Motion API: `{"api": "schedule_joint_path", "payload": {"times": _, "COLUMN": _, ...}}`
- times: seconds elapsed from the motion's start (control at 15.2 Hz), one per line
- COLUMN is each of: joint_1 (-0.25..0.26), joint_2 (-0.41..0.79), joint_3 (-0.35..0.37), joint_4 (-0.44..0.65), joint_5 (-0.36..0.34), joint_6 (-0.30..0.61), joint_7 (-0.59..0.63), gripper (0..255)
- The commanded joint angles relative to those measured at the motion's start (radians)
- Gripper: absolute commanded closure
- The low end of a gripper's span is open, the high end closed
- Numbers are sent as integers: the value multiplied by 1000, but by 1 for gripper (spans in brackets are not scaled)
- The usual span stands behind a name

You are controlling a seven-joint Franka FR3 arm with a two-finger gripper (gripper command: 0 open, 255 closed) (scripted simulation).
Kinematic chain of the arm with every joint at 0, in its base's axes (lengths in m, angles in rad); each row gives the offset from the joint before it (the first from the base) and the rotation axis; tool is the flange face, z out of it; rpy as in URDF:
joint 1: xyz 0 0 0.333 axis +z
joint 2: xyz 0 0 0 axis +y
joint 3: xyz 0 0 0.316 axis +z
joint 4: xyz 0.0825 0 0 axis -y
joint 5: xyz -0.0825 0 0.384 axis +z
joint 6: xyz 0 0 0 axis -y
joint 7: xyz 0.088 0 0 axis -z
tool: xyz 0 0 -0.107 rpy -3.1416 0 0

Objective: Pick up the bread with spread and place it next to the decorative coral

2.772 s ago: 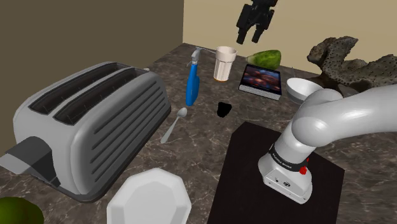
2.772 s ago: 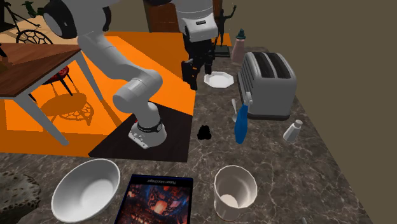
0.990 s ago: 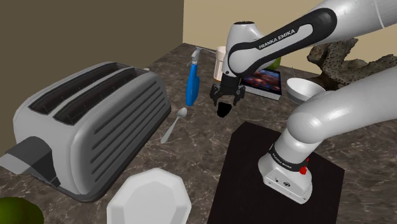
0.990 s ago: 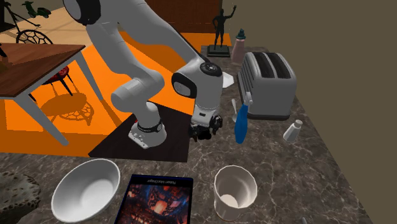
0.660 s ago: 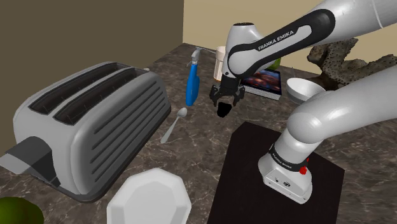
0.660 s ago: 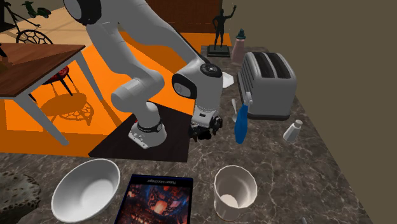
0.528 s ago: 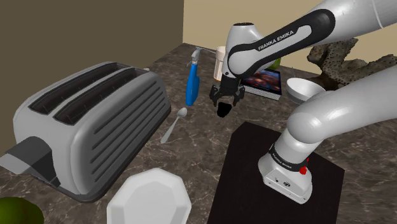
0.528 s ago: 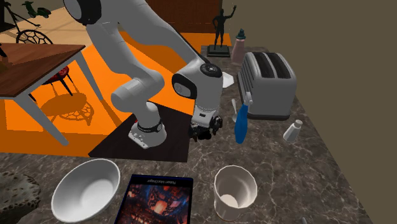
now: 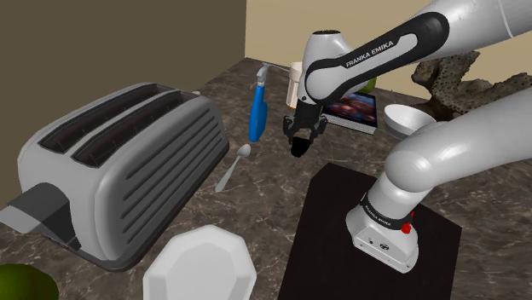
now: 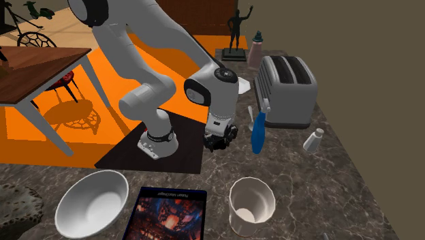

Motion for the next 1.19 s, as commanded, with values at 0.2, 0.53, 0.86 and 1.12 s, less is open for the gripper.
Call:
{"api": "schedule_joint_path", "payload": {"times": 0.2, "joint_1": 1, "joint_2": -25, "joint_3": -4, "joint_4": 13, "joint_5": -2, "joint_6": -39, "joint_7": 0, "gripper": 255}}
{"api": "schedule_joint_path", "payload": {"times": 0.53, "joint_1": 0, "joint_2": -78, "joint_3": -13, "joint_4": 52, "joint_5": -7, "joint_6": -132, "joint_7": -1, "gripper": 255}}
{"api": "schedule_joint_path", "payload": {"times": 0.86, "joint_1": -1, "joint_2": -120, "joint_3": -21, "joint_4": 97, "joint_5": -14, "joint_6": -218, "joint_7": -1, "gripper": 255}}
{"api": "schedule_joint_path", "payload": {"times": 1.12, "joint_1": -2, "joint_2": -146, "joint_3": -28, "joint_4": 137, "joint_5": -19, "joint_6": -284, "joint_7": -1, "gripper": 255}}
